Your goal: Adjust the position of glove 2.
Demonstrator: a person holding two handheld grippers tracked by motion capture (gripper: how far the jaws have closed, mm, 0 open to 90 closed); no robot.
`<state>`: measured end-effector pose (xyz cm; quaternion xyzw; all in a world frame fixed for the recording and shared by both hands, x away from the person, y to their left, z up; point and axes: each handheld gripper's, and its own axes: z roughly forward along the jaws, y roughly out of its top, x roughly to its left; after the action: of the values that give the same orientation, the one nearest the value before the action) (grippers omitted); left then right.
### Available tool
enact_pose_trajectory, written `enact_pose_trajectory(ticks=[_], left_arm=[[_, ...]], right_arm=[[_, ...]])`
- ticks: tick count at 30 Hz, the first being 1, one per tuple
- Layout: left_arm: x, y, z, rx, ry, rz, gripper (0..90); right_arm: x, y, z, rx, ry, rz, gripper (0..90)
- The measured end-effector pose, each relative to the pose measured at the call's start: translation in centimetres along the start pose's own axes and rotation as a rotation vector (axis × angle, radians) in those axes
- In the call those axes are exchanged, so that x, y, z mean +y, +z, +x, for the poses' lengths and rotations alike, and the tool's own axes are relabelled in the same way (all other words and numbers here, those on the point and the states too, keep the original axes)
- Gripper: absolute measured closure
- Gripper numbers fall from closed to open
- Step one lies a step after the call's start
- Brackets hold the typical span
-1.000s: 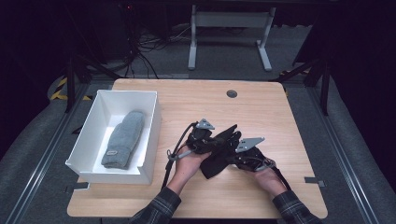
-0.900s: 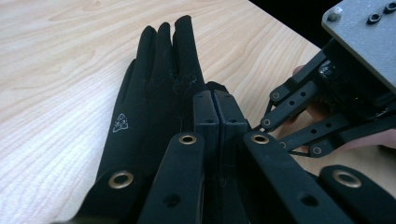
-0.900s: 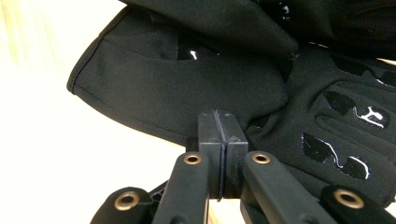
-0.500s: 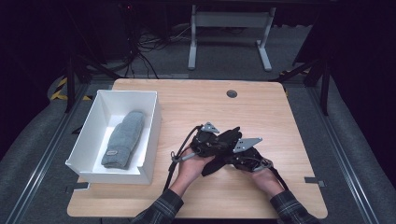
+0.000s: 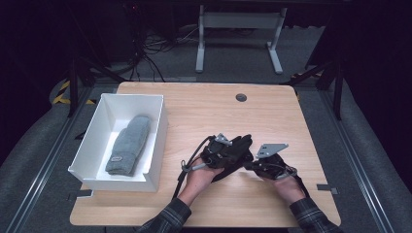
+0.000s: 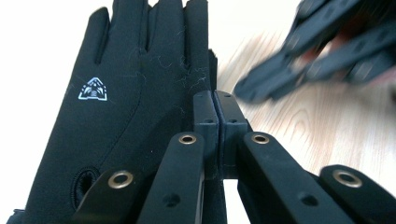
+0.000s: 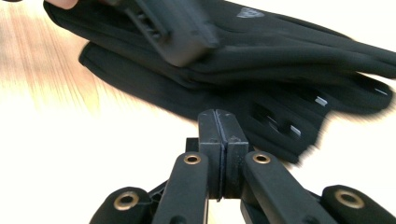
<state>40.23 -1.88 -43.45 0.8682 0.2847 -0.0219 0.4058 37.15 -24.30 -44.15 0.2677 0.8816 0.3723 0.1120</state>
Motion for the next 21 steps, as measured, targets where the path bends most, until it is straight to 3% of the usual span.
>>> enact_pose_trajectory(ticks=[8, 12, 15, 21], left_arm=[[-0.6, 0.7, -0.1, -0.015, 0.008, 0.047, 87.9], [-0.8, 0.7, -0.1, -0.049, 0.010, 0.059, 83.5], [-1.1, 0.6, -0.2, -0.050, 0.019, 0.064, 79.5], [-1.1, 0.0, -0.5, -0.067, 0.059, 0.066, 69.9]], right_arm=[[-1.9, -3.0, -1.5, -0.047, 0.060, -0.028, 83.4], [-2.9, -3.3, -1.8, -0.074, 0.078, -0.015, 67.9], [-3.5, -3.6, -2.0, -0.093, 0.095, -0.008, 58.8], [-4.1, -3.9, -2.4, -0.118, 0.117, -0.010, 48.2]])
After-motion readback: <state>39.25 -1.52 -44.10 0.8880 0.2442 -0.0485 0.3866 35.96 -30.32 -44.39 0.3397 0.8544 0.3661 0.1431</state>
